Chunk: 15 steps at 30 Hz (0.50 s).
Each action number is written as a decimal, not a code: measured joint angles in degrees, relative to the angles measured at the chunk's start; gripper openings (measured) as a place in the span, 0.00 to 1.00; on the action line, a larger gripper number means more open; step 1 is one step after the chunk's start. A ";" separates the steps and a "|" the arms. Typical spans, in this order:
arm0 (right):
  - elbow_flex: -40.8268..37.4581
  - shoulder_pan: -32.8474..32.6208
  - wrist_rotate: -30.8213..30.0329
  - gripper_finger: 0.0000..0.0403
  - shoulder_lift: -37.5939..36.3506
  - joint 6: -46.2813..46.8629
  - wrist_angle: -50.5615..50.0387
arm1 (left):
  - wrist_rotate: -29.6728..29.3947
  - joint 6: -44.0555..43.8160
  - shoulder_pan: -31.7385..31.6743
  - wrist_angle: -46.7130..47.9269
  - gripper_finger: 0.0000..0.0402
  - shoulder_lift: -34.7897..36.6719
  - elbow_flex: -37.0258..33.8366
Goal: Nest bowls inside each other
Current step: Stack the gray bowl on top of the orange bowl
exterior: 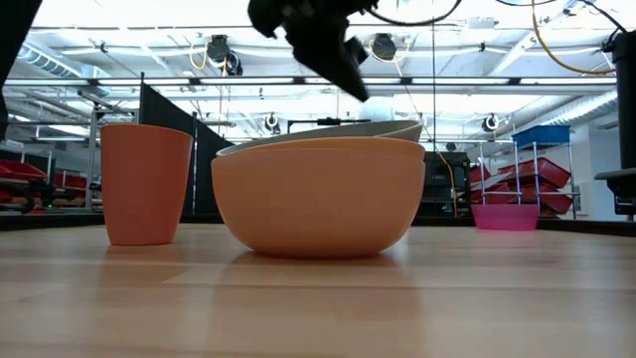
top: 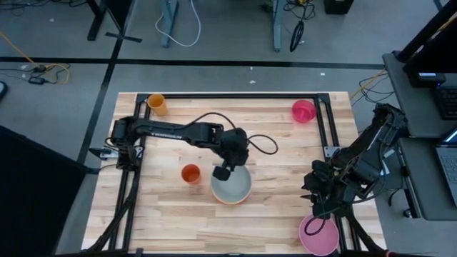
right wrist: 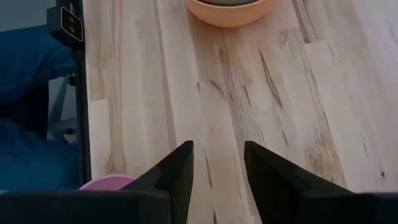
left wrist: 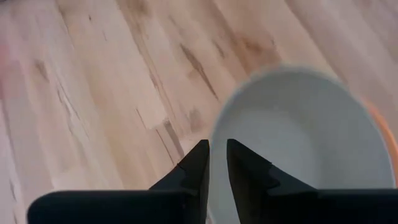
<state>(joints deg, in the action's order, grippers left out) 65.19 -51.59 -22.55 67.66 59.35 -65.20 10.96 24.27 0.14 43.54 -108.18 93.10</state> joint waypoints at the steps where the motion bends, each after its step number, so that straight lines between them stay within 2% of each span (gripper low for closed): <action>1: 0.00 0.01 -0.01 0.32 -0.02 -0.02 0.10 | -0.06 0.00 0.06 0.27 0.08 0.00 -0.04; 5: 0.00 0.00 -0.01 0.32 -0.02 -0.04 0.32 | 0.96 0.06 0.34 -0.20 0.01 -0.06 -0.64; 15: 0.00 0.02 0.00 0.32 0.00 -0.22 0.40 | 2.46 1.36 -0.93 -2.77 0.01 -1.29 -1.50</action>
<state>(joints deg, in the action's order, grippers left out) 65.19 -51.57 -22.56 67.66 59.13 -64.80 13.42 25.63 -0.79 40.77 -109.47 91.59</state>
